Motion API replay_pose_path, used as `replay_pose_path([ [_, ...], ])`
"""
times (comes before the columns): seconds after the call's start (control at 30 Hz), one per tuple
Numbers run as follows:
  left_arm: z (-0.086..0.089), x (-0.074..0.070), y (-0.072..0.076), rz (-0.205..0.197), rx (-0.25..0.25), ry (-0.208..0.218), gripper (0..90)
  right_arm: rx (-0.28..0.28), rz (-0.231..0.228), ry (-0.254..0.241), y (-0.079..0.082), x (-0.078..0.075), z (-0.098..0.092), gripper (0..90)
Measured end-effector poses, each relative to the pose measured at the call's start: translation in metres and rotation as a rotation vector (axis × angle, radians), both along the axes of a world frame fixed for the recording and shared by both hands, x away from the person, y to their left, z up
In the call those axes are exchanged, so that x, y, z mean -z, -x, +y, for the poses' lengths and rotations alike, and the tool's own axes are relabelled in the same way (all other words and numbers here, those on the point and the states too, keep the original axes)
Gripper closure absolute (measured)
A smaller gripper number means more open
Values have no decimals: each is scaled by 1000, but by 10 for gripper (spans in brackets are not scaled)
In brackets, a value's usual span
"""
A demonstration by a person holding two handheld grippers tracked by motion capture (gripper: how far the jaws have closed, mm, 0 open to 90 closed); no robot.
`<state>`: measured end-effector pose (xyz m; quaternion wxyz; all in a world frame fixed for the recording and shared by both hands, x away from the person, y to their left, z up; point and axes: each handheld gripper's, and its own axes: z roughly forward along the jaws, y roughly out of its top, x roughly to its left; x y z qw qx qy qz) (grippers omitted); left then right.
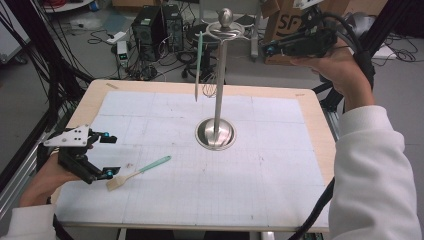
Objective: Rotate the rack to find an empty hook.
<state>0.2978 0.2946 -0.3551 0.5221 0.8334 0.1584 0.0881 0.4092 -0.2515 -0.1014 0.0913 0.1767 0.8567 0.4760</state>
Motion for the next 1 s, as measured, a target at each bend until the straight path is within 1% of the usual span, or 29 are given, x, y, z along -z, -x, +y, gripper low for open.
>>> replay_pose_path([
  [0.13,1,0,0,1,-4,-2,17,8,-1,-7,-6,-1,-2,893],
  [0.27,2,1,-1,5,-9,-4,17,9,-5,-9,-13,-6,-1,893],
  [0.37,2,1,-1,7,-12,-2,17,7,-11,-15,-17,-9,3,893],
  [0.4,3,1,-1,6,-12,-7,17,3,-14,-17,-18,-10,4,893],
  [0.5,2,1,-2,8,-12,-5,17,-8,-13,-20,-20,-9,10,893],
  [0.6,2,1,-2,7,-12,-6,17,-16,-11,-18,-20,-9,15,893],
  [0.67,2,1,-1,8,-14,-4,17,-26,-18,-17,-18,-9,19,893],
  [0.83,3,0,-1,-4,-16,-1,17,-38,-23,-20,-13,-10,29,893],
  [1.0,2,1,-1,-1,-18,4,17,-68,-23,-24,-8,-10,45,893],
])
